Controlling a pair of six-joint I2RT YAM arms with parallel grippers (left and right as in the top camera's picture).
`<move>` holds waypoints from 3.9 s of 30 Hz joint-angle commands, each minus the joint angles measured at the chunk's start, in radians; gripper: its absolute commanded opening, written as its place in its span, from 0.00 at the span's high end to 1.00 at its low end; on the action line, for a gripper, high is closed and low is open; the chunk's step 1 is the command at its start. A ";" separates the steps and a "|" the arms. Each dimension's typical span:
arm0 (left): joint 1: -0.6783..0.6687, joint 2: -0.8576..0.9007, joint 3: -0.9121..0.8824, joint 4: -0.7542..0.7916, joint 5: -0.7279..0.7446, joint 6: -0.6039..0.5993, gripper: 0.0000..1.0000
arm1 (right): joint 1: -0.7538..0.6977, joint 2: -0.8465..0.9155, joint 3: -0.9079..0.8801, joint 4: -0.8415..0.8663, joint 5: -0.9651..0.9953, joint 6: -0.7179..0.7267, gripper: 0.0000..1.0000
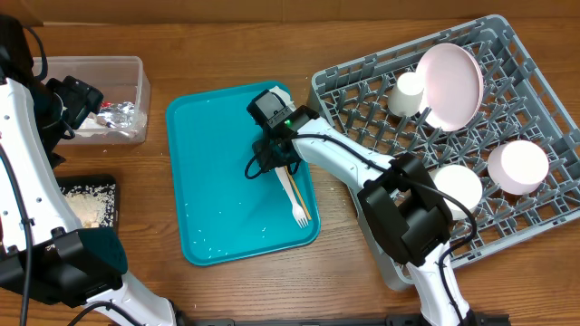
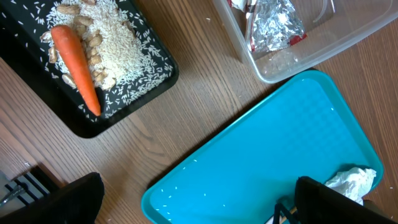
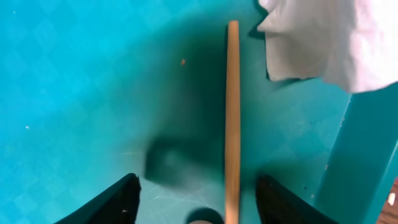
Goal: Sort waste into correct bins and load items into the dishwasher rack
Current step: 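Lower the right gripper onto the wooden chopstick and close on it, then carry the chopstick right and lay it in the rack's left side, then move the right gripper back to the white plastic fork on the tray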
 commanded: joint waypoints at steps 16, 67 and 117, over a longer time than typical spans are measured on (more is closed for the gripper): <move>-0.006 -0.004 0.005 -0.002 -0.014 0.015 0.00 | 0.003 0.021 -0.016 -0.081 0.040 0.004 0.71; -0.006 -0.004 0.005 -0.002 -0.014 0.015 0.00 | -0.362 -0.389 0.195 -0.478 -0.131 -0.369 0.96; -0.007 -0.004 0.005 -0.002 -0.014 0.015 0.00 | -0.054 -0.384 0.037 -0.423 -0.126 -0.200 0.00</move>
